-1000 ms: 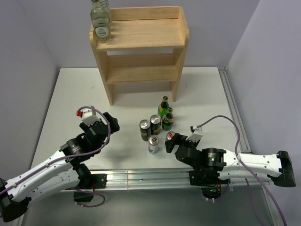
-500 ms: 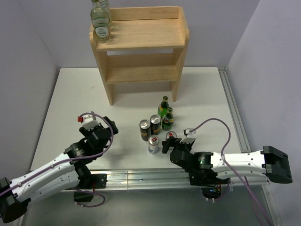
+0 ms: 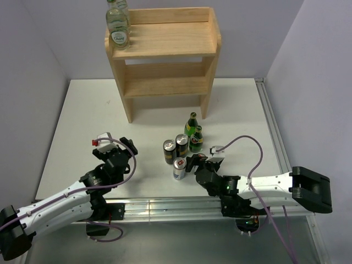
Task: Place and organize the beverage onto the shelf
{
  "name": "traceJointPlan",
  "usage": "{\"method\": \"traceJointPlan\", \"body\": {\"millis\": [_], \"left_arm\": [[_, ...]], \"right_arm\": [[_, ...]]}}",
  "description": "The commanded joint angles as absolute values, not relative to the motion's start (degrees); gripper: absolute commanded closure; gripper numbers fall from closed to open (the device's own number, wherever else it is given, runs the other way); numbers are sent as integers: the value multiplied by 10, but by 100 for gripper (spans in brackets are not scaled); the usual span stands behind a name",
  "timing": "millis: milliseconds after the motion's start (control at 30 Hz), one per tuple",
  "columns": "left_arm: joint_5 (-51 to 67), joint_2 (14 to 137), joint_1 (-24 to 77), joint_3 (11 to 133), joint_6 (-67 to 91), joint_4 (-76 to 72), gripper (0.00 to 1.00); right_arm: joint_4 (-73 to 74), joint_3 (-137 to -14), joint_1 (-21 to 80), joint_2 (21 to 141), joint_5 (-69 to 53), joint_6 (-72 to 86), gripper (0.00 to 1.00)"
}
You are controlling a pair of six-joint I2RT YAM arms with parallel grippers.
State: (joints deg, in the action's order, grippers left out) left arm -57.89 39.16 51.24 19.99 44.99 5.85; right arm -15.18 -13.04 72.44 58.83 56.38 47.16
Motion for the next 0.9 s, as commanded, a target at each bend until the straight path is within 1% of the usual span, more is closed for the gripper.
{"method": "traceJointPlan", "body": {"millis": [0,400,433,533,567,600,633,667,700,733,833,867], "left_arm": [[-593,384,514,189,422,5,1],[-584,413,507,197,420,5,1],[-583,414,505,197,419,5,1],[-578,412,503,194,418,-13,1],[-577,410,502,193,416,-14,1],[-575,407,500,192,416,-16,1],[-574,407,498,191,416,-16,1],[-570,405,497,190,414,-18,1],[-570,405,496,190,413,-18,1],[-567,405,494,191,412,-19,1],[-563,410,490,192,411,-20,1],[-562,414,488,192,410,-20,1]], "right_arm": [[-235,-116,708,611,588,447,0],[-306,-121,699,709,602,427,1],[-309,-124,699,715,605,425,1],[-328,-124,699,740,618,417,8],[-330,-124,698,750,622,418,17],[-338,-123,696,756,625,418,22],[-343,-123,693,767,625,417,29],[-358,-123,690,773,622,410,49],[-366,-123,686,778,619,401,72],[-364,-128,683,784,625,403,99],[-322,-143,675,775,624,416,100],[-293,-147,676,753,619,421,100]]}}
